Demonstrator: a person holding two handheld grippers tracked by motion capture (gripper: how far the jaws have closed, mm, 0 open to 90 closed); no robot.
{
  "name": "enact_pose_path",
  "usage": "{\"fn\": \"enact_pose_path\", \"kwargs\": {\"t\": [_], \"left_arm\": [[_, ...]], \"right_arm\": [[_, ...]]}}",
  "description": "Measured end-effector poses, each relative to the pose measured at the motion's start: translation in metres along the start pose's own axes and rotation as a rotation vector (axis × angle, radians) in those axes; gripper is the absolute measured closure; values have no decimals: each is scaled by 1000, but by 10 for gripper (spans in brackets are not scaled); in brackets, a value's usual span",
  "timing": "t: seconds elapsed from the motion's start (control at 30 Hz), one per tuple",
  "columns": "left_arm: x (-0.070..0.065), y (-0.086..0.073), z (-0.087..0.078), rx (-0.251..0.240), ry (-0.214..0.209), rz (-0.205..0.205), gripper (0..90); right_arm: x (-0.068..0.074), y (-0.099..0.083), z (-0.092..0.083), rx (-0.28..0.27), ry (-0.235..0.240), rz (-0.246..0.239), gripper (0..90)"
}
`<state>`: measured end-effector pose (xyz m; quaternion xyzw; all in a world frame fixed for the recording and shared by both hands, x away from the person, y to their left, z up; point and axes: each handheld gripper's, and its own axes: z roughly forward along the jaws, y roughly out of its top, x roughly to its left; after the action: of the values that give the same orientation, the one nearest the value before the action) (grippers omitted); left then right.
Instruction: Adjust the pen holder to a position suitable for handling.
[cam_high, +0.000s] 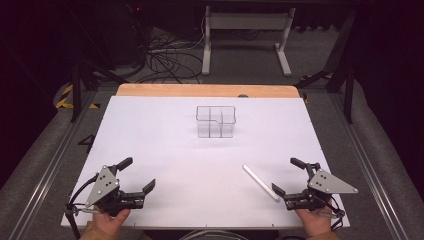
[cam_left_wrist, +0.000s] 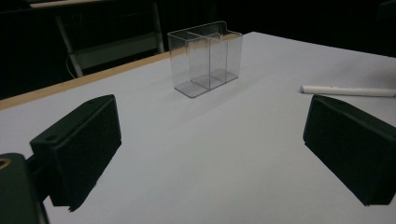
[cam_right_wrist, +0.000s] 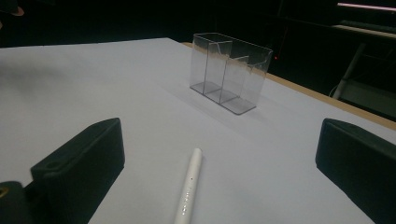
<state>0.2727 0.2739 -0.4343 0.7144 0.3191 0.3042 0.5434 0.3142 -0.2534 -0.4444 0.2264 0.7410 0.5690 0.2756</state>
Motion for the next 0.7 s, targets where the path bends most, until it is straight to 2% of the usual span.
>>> {"fn": "enact_pose_path", "kwargs": {"t": [0.1,0.27,0.53,0.7], "left_arm": [[0,0,0,-1,-3,-11,53],[-2,1,1,10,9,7,59],[-1,0,0,7,16,-4,76],[-1,1,-2,7,24,10,84]], "right_arm": [[1,0,-1,1,2,1,17],[1,0,0,13,11,2,20],[2,2,0,17,11,0,28],[1,5,0,19,12,5,47]]}}
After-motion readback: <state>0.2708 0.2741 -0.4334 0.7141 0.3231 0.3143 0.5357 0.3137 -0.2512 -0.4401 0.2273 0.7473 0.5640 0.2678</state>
